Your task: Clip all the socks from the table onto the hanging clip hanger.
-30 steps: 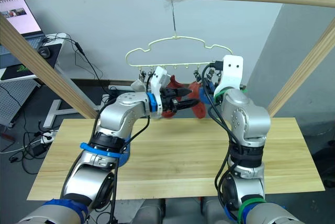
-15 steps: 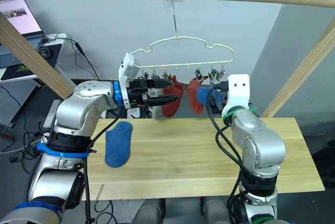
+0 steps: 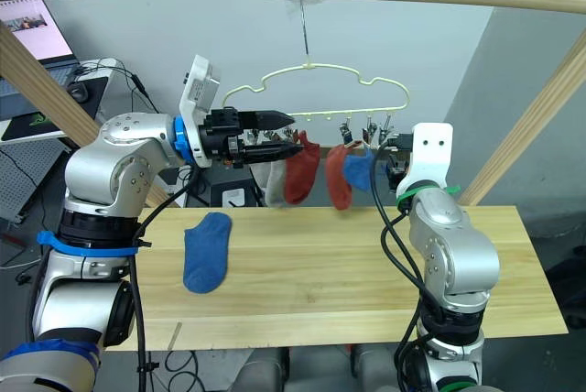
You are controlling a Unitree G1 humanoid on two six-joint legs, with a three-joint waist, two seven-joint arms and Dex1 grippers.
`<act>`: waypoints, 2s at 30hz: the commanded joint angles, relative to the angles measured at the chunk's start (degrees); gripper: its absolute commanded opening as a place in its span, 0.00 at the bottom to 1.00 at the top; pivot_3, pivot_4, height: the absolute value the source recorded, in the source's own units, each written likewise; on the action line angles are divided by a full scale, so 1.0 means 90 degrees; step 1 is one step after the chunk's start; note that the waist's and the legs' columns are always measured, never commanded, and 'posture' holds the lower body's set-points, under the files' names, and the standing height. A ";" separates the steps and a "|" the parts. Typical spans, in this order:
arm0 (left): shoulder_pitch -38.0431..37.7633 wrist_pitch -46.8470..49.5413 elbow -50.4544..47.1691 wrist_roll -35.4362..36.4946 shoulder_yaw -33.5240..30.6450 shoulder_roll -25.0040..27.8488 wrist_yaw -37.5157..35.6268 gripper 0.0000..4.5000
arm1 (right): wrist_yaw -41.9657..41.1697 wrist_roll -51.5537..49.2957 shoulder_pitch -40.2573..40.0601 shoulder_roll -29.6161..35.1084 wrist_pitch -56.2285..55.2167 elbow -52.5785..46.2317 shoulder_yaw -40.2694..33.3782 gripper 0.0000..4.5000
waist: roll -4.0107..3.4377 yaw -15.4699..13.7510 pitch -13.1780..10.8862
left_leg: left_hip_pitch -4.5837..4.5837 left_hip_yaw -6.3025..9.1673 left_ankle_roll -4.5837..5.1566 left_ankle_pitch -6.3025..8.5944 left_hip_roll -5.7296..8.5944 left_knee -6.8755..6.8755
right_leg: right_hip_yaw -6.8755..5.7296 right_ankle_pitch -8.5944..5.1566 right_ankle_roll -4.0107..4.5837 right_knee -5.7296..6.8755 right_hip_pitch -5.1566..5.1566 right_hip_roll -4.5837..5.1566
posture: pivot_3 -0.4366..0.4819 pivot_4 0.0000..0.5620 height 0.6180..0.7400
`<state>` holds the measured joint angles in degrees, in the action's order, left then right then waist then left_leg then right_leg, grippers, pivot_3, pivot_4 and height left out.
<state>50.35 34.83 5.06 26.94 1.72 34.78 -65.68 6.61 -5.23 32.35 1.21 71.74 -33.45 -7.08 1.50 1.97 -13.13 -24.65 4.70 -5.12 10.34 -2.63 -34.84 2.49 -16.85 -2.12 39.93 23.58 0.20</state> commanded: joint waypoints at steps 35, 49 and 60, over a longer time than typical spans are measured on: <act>-0.0086 0.0179 -0.0470 0.0107 -0.0191 0.0378 0.0182 0.71 | -0.0155 -0.0069 0.1252 0.0238 -0.1873 0.2704 -0.0268 0.64 | 0.0000 -0.0025 0.0000 | 0.0000 0.0000 0.0000 0.0000 0.0000 -0.0003 | 0.0000 0.0001 0.0001 0.0007 0.0000 0.0000 | 0.58 0.31 1.00; -0.0135 0.0206 -0.0513 0.0103 -0.0195 0.0356 0.0332 0.71 | -0.0120 -0.0111 0.1778 0.0153 -0.2376 0.3512 -0.0244 0.64 | 0.0000 -0.0033 0.0000 | 0.0000 0.0000 0.0000 0.0000 0.0000 -0.0002 | 0.0000 0.0001 0.0002 0.0007 0.0000 0.0000 | 0.59 0.32 1.00; -0.0181 0.0204 -0.0556 0.0109 -0.0205 0.0346 0.0466 0.71 | -0.0128 -0.0105 0.2003 0.0041 -0.2520 0.3792 -0.0222 0.64 | 0.0000 -0.0036 0.0000 | 0.0000 0.0000 0.0000 0.0000 0.0000 -0.0002 | -0.0001 0.0001 0.0002 0.0007 0.0000 0.0000 | 0.59 0.33 1.00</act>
<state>48.58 37.05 2.49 26.98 1.73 37.47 -61.78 5.37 -5.79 48.95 1.68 50.39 1.33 -9.33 1.50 1.65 -13.13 -24.64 4.70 -5.11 10.34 -2.63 -34.86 2.48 -16.84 -2.11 40.00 23.58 0.20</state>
